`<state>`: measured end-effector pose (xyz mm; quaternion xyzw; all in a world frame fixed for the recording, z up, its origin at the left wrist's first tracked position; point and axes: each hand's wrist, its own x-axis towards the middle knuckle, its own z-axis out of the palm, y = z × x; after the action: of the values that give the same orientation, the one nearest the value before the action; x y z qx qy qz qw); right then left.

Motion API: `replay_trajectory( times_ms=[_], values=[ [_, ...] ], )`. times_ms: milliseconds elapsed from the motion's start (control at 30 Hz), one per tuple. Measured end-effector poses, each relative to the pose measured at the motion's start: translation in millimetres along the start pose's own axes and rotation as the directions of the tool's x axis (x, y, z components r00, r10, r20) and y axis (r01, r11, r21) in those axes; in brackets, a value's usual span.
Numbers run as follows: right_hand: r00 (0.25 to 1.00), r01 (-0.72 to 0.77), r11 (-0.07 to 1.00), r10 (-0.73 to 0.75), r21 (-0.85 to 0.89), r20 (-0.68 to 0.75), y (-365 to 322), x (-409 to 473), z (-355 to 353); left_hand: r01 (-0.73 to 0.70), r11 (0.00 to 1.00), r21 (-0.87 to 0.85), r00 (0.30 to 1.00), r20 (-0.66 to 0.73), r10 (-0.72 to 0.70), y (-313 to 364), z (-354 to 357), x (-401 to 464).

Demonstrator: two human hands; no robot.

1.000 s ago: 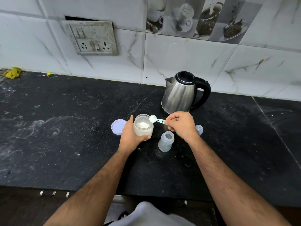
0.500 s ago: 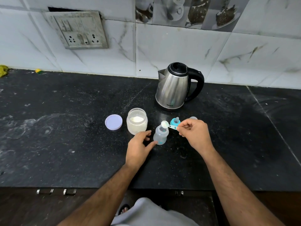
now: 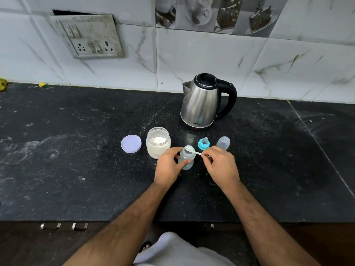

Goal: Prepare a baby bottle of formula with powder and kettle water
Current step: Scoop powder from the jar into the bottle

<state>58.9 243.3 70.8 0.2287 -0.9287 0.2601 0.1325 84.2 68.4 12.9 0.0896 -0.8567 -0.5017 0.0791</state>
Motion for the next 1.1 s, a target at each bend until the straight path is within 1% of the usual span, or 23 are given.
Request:
replay_trajectory(
  times_ms=[200, 367, 433, 500, 633, 733, 800, 867, 967, 1033, 1100],
  values=[
    [0.995, 0.089, 0.995, -0.090, -0.035, -0.047, 6.4, -7.8, 9.2, 0.005, 1.000, -0.012, 1.000, -0.003, -0.005, -0.9, 1.8, 1.2],
    [0.992, 0.106, 0.994, -0.108, -0.031, -0.071, 6.8, -10.6, 11.3, 0.019, 1.000, -0.019, 1.000, -0.003, -0.019, -1.6, 2.4, 1.1],
    [0.995, 0.063, 0.998, -0.062, 0.005, -0.080, 4.5, -10.7, 10.7, 0.023, 0.999, -0.023, 1.000, -0.001, -0.023, -1.2, 1.8, 0.7],
    [0.995, -0.010, 0.998, 0.015, 0.055, -0.095, 4.1, -9.6, 10.3, 0.028, 0.999, -0.027, 1.000, -0.001, -0.028, -0.8, 1.0, 0.6],
    [0.984, -0.113, 0.979, 0.134, 0.170, -0.121, 3.3, -5.7, 8.3, 0.048, 0.998, -0.034, 0.999, -0.019, -0.049, -0.5, -2.0, -1.7],
    [0.961, -0.201, 0.939, 0.244, 0.280, -0.127, 0.5, -1.7, 5.3, 0.061, 0.997, -0.054, 0.996, -0.067, -0.065, -4.9, -5.9, -5.2],
    [0.954, -0.239, 0.925, 0.281, 0.295, -0.108, 0.7, 0.2, 3.6, 0.071, 0.995, -0.065, 0.992, -0.104, -0.077, -9.2, -10.0, -7.2],
    [0.968, -0.197, 0.949, 0.228, 0.245, -0.104, 2.7, -0.7, 2.4, 0.080, 0.994, -0.074, 0.991, -0.104, -0.088, -12.1, -13.5, -8.3],
    [0.995, -0.020, 0.994, 0.030, 0.104, -0.098, 3.8, -4.8, 3.0, 0.087, 0.993, -0.074, 0.993, -0.077, -0.093, -12.1, -15.7, -9.1],
    [0.994, 0.080, 0.996, -0.078, 0.027, -0.070, 2.8, -7.3, 5.5, 0.081, 0.995, -0.058, 0.995, -0.058, -0.085, -10.5, -14.7, -9.2],
    [0.991, 0.114, 0.993, -0.114, -0.009, -0.071, 0.7, -8.6, 8.1, 0.070, 0.996, -0.049, 0.997, -0.040, -0.072, -8.7, -13.1, -9.2]
  ],
)
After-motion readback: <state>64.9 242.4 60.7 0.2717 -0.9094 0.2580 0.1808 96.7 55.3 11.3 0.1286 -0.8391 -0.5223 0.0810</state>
